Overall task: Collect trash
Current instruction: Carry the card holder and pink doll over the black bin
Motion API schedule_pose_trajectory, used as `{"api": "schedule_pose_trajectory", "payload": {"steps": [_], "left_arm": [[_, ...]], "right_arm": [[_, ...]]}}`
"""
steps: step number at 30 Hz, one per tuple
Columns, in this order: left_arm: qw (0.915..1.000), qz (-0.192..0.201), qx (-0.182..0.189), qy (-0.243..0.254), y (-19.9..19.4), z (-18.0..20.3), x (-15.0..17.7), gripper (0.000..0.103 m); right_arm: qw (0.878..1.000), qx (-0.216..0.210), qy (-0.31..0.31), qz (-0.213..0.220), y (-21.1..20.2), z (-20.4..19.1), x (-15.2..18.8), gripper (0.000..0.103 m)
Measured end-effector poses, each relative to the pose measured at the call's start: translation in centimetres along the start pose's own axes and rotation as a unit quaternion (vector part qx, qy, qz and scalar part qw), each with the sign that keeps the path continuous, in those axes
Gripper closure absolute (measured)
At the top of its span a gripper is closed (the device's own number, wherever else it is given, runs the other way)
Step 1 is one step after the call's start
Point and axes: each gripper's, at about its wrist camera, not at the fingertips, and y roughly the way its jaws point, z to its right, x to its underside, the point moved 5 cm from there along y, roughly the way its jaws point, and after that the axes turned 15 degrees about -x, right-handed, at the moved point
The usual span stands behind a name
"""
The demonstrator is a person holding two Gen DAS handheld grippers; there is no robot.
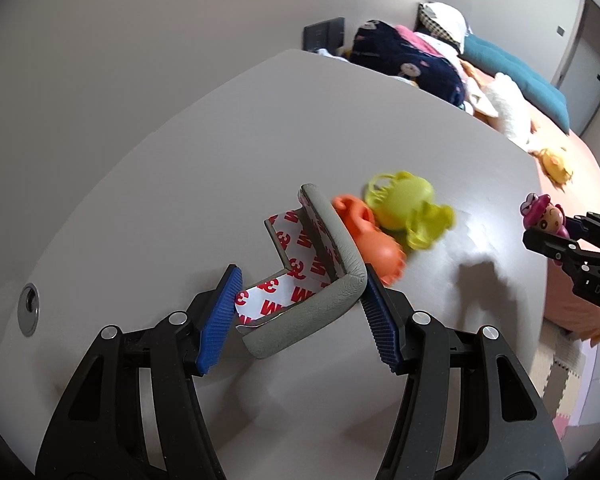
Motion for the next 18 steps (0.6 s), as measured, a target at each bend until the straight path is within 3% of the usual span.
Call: {"api": "schedule_pose_trajectory", "payload": {"steps": [18], "left_arm": [[0.9975, 0.023, 0.034, 0.058, -4.6, 7.1, 2.2, 0.044]], "right_arm": [[1.0, 0.003, 0.018, 0.013, -5.4, 0.1, 5.6, 0.063]]}}
